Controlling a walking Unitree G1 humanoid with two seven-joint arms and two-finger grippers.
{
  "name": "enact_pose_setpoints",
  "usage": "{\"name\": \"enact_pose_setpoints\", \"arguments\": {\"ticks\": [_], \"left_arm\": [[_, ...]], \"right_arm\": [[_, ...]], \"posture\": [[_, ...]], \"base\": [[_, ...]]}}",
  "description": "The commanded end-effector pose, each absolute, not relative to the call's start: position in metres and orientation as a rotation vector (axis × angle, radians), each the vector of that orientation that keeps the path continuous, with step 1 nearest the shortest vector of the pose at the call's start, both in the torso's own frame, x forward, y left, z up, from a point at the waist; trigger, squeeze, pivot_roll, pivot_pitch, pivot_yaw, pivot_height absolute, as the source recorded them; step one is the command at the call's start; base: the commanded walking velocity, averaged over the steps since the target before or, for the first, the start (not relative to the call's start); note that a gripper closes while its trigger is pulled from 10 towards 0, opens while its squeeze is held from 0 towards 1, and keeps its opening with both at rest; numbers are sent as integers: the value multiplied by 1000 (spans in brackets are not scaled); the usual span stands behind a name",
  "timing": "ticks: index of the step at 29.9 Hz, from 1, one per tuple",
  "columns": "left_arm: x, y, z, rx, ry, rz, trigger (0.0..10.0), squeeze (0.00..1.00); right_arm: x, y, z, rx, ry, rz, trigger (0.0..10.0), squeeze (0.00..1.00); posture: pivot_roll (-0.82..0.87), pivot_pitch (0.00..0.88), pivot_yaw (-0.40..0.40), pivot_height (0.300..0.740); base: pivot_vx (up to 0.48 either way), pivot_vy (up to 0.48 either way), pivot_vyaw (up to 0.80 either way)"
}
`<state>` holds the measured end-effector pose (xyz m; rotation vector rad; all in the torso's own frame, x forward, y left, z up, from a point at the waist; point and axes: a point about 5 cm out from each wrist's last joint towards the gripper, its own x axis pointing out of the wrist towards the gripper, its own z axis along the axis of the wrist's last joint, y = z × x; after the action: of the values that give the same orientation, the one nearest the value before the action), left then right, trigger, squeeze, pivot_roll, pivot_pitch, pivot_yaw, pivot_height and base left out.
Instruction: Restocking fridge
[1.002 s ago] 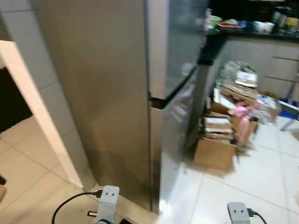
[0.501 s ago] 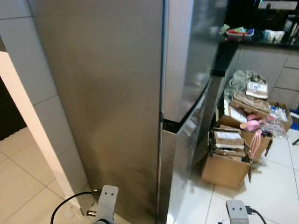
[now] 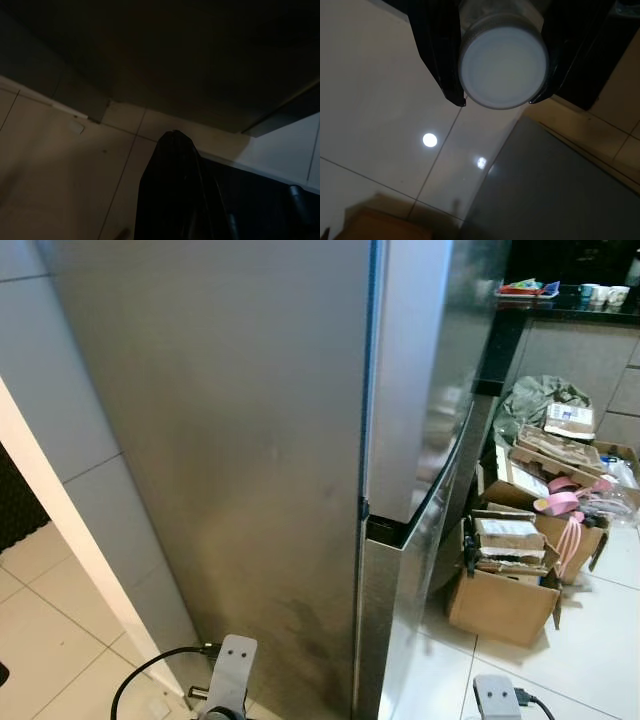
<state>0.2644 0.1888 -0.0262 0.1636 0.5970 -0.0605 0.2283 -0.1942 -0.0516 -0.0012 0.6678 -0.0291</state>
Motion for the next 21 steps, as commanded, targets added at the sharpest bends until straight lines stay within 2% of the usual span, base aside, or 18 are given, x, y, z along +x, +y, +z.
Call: {"name": "enact_pose_setpoints", "arguments": {"ticks": [1,8,21], "left_arm": [[260,186,-30,160,604,-78,10000,0],[258,186,-32,169,617,-69,10000,0],[255,189,-33,125,611,3,10000,0]], "right_arm": [[228,-195,-51,7,651,-40,10000,0],[226,-196,-52,6,654,-41,10000,0],[230,-203,-48,-22,652,-24,10000,0]], "posture": [[-49,74,24,740],[-57,83,18,740],[-67,100,-16,740]], "base": [[0,-480,0],[0,-480,0],[0,0,0]]}}
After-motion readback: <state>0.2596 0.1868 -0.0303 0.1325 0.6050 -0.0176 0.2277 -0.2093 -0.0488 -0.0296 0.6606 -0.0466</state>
